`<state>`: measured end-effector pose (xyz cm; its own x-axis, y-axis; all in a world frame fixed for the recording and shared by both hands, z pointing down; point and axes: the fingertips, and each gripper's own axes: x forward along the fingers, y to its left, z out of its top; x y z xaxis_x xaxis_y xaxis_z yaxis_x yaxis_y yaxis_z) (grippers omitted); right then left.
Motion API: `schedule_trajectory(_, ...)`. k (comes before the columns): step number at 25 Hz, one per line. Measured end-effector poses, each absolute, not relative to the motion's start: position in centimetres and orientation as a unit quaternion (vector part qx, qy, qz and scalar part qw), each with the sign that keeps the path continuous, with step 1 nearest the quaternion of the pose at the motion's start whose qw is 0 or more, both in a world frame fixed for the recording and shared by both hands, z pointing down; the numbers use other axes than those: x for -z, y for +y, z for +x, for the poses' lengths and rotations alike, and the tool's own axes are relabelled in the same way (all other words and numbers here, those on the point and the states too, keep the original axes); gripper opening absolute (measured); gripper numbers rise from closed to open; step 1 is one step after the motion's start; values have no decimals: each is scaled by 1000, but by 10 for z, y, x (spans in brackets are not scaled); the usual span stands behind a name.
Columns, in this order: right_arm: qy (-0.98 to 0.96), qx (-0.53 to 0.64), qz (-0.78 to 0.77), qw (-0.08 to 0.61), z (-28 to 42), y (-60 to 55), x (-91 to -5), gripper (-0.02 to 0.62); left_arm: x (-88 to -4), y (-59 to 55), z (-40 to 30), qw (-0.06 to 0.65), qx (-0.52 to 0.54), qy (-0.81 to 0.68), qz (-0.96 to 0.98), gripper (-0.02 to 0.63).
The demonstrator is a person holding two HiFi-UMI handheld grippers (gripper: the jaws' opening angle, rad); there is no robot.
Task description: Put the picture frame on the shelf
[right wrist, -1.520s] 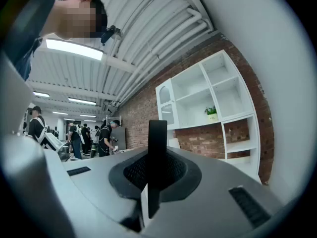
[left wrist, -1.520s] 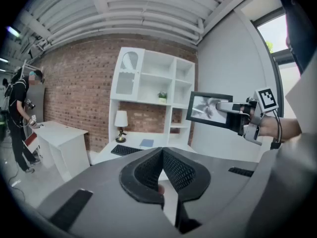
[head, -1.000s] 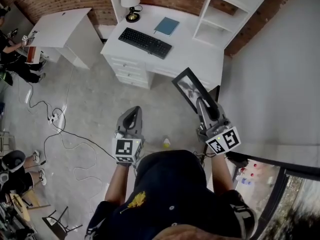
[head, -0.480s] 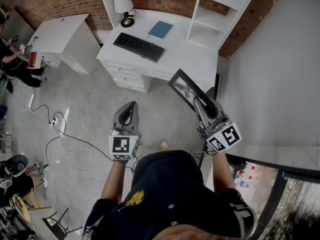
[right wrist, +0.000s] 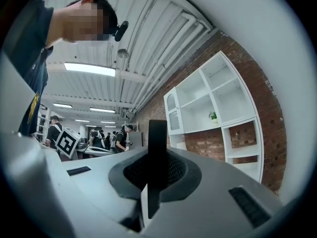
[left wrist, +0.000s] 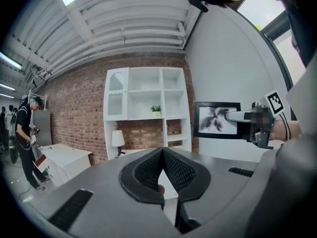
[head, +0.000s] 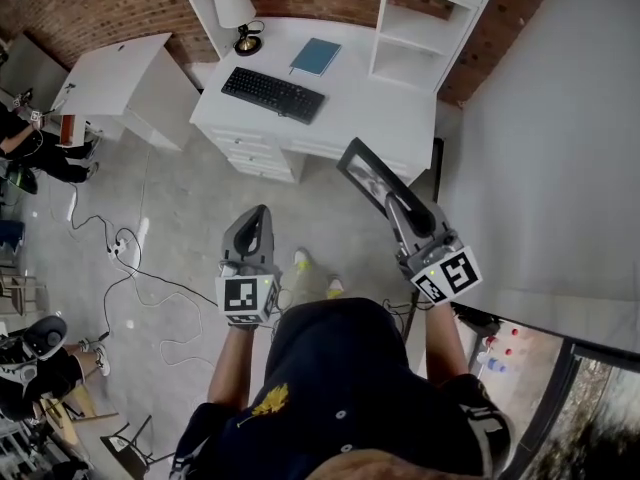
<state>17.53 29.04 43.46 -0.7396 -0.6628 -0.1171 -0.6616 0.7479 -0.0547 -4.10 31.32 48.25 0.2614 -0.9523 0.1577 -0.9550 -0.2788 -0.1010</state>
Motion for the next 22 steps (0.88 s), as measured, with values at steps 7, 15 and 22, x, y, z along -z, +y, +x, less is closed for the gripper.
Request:
schedule_trajectory(7, 921, 20, -384, 65, 186, 268, -447, 15, -485, 289, -69, 6, -95, -621, 778, 17)
schedule_trajectory(15, 915, 35, -394, 74, 193, 235, -444, 15, -465, 238, -44, 0, -63, -602, 796, 17)
schedule_trajectory(22, 910, 40, -405, 82, 191, 196, -443, 15, -470, 192, -54, -1, -82, -598, 797, 17)
